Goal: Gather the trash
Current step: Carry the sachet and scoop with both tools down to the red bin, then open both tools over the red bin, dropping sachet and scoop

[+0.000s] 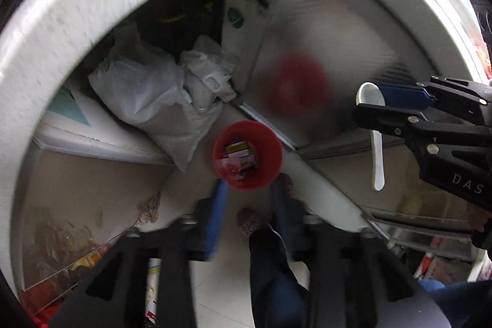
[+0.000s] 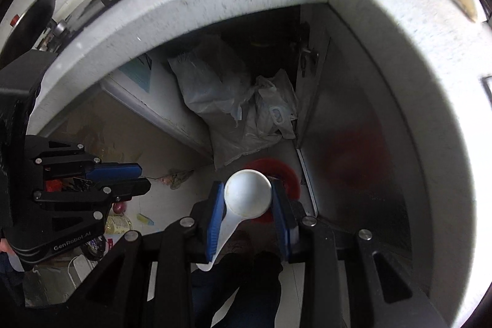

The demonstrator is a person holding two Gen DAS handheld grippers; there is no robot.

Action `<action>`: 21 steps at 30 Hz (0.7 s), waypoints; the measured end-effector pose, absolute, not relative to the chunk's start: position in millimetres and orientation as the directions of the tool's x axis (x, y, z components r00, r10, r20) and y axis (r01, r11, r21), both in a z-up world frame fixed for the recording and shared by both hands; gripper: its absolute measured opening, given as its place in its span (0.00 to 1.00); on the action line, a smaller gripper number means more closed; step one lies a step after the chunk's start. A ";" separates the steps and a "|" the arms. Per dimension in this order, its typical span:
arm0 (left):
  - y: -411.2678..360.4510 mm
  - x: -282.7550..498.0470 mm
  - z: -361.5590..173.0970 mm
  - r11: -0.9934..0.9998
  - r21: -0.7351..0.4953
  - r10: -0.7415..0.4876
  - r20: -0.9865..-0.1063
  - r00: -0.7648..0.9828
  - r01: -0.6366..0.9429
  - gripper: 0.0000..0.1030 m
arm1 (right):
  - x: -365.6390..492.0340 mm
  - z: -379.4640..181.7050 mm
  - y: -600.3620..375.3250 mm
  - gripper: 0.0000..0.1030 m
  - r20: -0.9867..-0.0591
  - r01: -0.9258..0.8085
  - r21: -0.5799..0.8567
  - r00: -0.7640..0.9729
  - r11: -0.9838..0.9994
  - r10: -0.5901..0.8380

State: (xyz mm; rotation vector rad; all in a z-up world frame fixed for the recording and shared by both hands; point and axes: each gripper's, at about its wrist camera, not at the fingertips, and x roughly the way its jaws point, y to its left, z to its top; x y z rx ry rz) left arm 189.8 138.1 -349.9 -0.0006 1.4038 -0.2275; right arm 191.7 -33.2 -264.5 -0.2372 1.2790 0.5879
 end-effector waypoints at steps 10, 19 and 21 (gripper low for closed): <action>139.8 189.7 -416.0 0.991 -0.015 -0.036 -0.988 0.153 0.136 0.84 | 200.2 -367.8 -26.8 0.28 -0.953 -0.550 0.181 0.106 0.815 0.284; 157.2 183.5 -459.4 0.994 0.024 0.010 -0.991 0.132 0.105 1.00 | 201.3 -430.6 -14.5 0.28 -0.958 -0.588 0.159 0.101 0.793 0.267; 160.6 181.3 -463.1 0.995 0.021 0.009 -0.992 0.129 0.095 1.00 | 202.4 -435.2 -11.6 0.28 -0.958 -0.597 0.158 0.101 0.786 0.269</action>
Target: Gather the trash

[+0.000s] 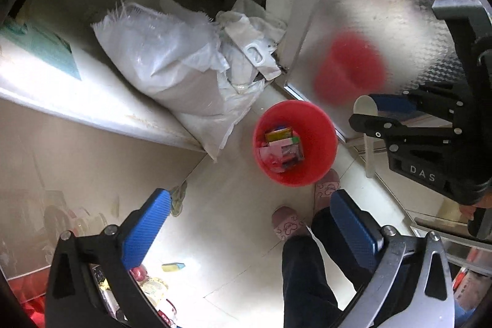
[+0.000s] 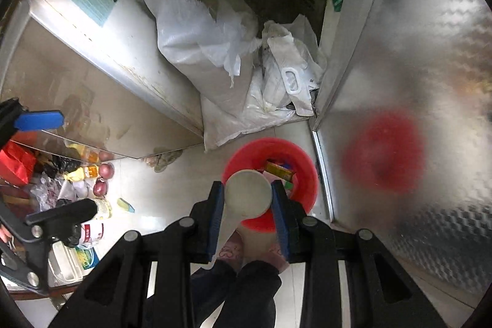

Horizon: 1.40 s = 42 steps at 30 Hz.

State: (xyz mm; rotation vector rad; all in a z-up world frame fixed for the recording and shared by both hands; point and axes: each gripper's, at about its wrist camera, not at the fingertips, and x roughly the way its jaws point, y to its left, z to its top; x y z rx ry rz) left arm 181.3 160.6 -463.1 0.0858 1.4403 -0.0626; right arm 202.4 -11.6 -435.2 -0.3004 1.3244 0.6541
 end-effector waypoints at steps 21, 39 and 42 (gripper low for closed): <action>166.2 170.7 -412.1 0.998 -0.005 -0.016 -0.986 0.167 0.066 1.00 | 192.8 -385.0 -26.5 0.98 -0.961 -0.565 0.129 0.130 0.815 0.243; 156.1 187.7 -211.8 0.996 0.006 -0.026 -0.938 0.345 0.091 1.00 | 172.4 -190.4 -41.0 0.99 -0.921 -0.519 0.123 0.258 0.846 0.292; 149.5 190.2 -183.7 0.992 0.019 -0.032 -0.922 0.385 0.127 1.00 | 173.1 -161.8 -50.3 0.99 -0.902 -0.498 0.114 0.310 0.859 0.299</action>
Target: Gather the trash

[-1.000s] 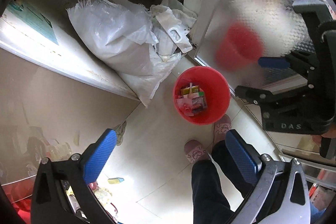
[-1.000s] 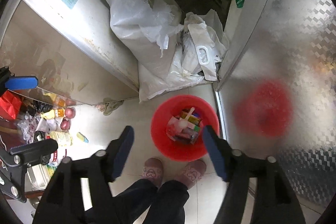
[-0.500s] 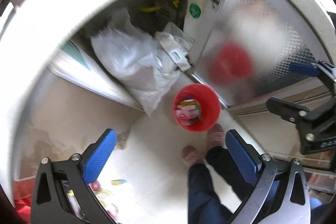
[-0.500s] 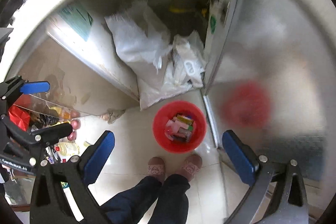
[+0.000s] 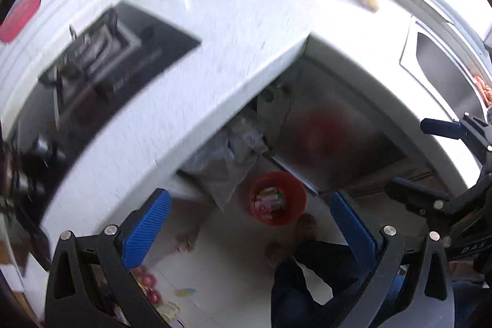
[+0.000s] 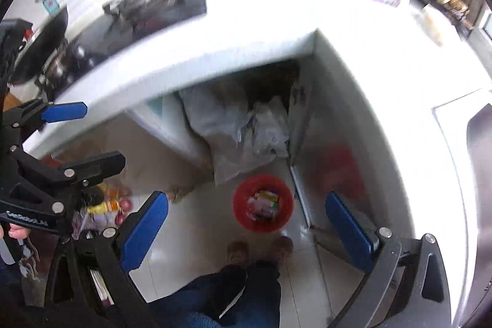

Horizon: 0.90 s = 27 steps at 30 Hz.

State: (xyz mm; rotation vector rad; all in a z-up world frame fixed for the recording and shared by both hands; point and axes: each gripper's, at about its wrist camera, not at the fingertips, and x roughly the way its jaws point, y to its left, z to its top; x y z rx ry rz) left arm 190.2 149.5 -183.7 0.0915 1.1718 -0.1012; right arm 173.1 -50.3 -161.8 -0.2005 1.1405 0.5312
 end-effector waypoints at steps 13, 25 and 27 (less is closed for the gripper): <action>115.7 206.7 -107.2 0.963 0.060 -0.083 -0.863 0.498 0.264 1.00 | 180.9 -80.3 -83.8 0.99 -0.833 -0.395 0.060 0.486 0.917 0.264; 82.6 264.3 -67.5 0.940 0.045 -0.156 -0.826 0.543 0.338 1.00 | 209.1 -48.3 -103.2 0.99 -0.802 -0.340 -0.001 0.562 0.941 0.202; 74.9 277.8 -66.4 0.936 0.058 -0.153 -0.823 0.547 0.348 1.00 | 217.9 -45.8 -109.8 0.99 -0.800 -0.335 -0.009 0.567 0.942 0.194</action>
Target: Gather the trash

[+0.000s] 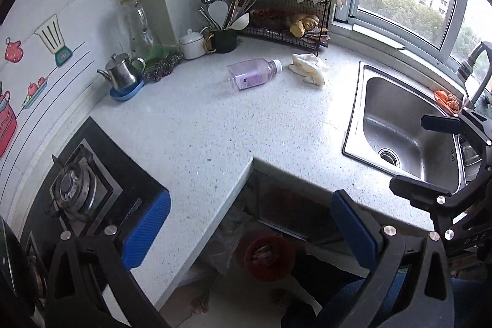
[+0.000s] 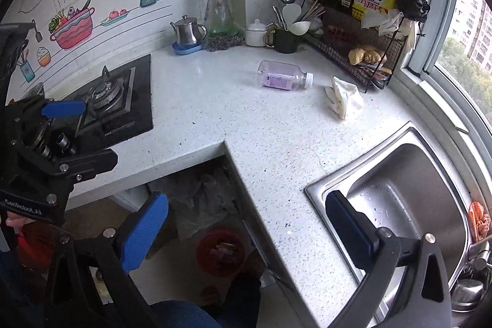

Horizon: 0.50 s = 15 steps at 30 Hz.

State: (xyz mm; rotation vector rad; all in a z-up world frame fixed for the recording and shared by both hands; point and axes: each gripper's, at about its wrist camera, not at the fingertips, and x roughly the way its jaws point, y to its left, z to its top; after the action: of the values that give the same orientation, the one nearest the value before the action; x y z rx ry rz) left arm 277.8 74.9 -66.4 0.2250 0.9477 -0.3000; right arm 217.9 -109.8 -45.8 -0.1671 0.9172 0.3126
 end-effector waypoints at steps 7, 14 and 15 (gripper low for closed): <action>43.6 337.8 -68.0 0.921 0.080 -0.154 -0.822 0.548 0.380 1.00 | 264.8 -44.7 -133.9 0.99 -0.807 -0.311 -0.007 0.563 0.950 0.178; 15.2 419.0 -79.1 0.920 0.070 -0.152 -0.843 0.516 0.385 1.00 | 330.0 -47.8 -163.0 0.99 -0.814 -0.280 0.015 0.553 0.960 0.175; 11.9 430.0 -80.6 0.921 0.069 -0.149 -0.846 0.512 0.383 1.00 | 341.5 -48.9 -168.2 0.99 -0.816 -0.277 0.023 0.550 0.961 0.178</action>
State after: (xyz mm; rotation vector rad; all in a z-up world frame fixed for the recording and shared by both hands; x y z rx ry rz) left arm 430.0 11.9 -80.6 0.2607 0.9850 -0.3244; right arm 341.5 -168.2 -48.9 -0.1127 0.9515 0.2698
